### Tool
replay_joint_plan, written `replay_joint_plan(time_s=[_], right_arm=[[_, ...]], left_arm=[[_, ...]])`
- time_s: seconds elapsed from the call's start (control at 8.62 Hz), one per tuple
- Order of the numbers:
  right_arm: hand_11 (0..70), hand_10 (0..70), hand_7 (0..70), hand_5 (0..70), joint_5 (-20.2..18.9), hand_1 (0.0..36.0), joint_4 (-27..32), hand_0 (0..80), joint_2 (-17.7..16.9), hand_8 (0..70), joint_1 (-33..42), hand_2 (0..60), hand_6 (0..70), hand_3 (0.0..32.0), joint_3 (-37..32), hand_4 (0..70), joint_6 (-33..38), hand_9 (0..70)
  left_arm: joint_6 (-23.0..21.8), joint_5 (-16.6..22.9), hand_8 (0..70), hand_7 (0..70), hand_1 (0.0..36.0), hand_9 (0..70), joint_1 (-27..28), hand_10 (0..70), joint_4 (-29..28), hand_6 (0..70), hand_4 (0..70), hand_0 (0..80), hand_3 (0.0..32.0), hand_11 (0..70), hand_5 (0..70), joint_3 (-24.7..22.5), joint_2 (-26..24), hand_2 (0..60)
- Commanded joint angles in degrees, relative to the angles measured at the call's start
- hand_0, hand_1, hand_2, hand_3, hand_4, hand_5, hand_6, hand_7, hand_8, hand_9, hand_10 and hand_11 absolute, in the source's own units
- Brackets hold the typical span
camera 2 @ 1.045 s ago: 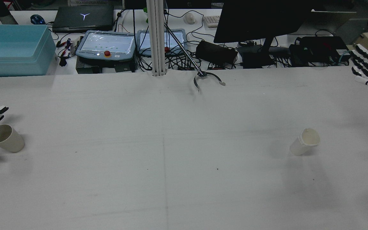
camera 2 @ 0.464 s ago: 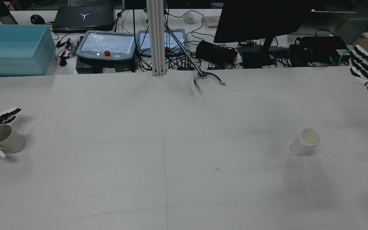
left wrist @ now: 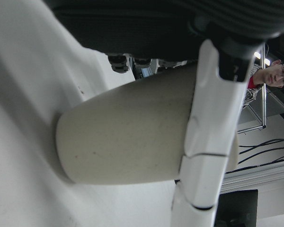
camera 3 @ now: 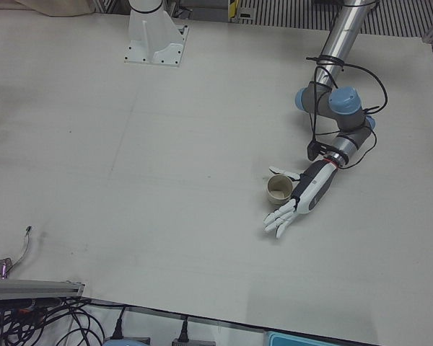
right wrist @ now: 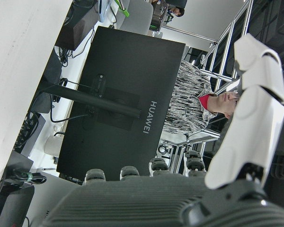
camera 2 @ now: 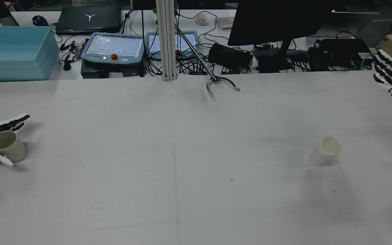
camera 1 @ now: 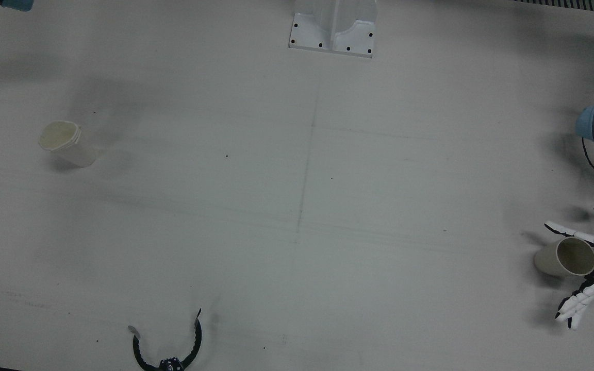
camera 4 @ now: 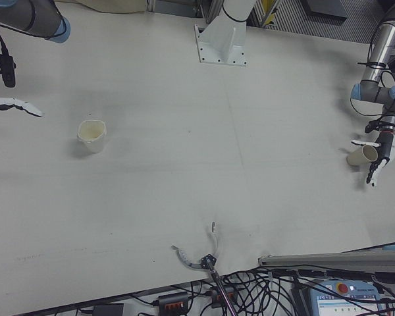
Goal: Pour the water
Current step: 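Reach the left hand to the paper cup near it and close fingers around it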
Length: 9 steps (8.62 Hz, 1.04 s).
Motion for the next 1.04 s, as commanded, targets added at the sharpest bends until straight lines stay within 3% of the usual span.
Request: replay_joint_plan(time_s=[0.0,0.12,0.23,0.35,0.58,0.81,0.93], right_arm=[[0.0,0.0,0.0,3.9,0.0,18.6,0.0,47.1,0.0,0.2,0.0,20.8,6.4,2.2,-0.2,0.0,0.0,0.0],[0.0,0.0,0.0,3.9,0.0,18.6,0.0,47.0,0.0,0.2,0.0,20.4,6.3,1.6,-0.2,0.0,0.0,0.0],[0.0,0.0,0.0,3.9,0.0,18.6,0.0,47.2,0.0,0.2,0.0,20.4,6.2,1.8,-0.3,0.0,0.0,0.0],[0.0,0.0,0.0,3.8,0.0,18.6,0.0,47.2,0.0,0.2,0.0,20.5,6.1,1.6,-0.3,0.0,0.1,0.0],[0.0,0.0,0.0,3.8,0.0,18.7,0.0,47.1,0.0,0.1,0.0,20.3,5.9,2.2,-0.1,0.0,0.3,0.0],[0.0,0.0,0.0,3.9,0.0,19.1,0.0,47.4,0.0,0.1,0.1,21.0,5.9,2.8,-0.1,0.0,0.5,0.0],[0.0,0.0,0.0,3.9,0.0,19.1,0.0,47.4,0.0,0.1,0.2,20.9,5.7,3.0,0.3,0.0,0.8,0.0]], left_arm=[[0.0,-0.1,1.2,8.9,25.4,0.3,0.1,2.8,0.3,11.0,22.5,79.1,0.0,7.1,5.2,0.0,-0.5,0.0],[0.0,-0.1,1.3,9.6,25.7,0.5,0.1,2.9,0.3,11.3,19.9,80.0,0.0,7.3,41.4,0.0,-0.5,0.0],[0.0,-0.1,1.3,9.7,26.0,0.5,0.1,3.1,0.5,11.4,17.8,80.0,0.0,7.4,70.0,0.0,-0.5,0.0],[-0.1,-0.2,1.3,9.8,26.2,0.5,0.0,3.3,0.6,11.5,16.8,80.0,0.0,7.6,70.0,0.0,-0.5,0.0],[-0.6,-0.4,1.5,10.9,29.1,0.7,0.0,3.8,1.7,12.0,25.8,80.0,0.0,8.3,70.0,-0.5,-0.5,0.0],[-1.9,-0.4,3.7,12.9,36.0,1.1,0.0,5.4,4.7,13.7,30.8,80.0,0.0,12.5,70.0,-3.8,-0.4,0.2],[-3.3,-0.4,3.0,12.2,36.0,1.0,-0.1,4.9,6.2,13.0,29.4,80.0,0.0,11.8,70.0,-5.4,-0.3,25.1]])
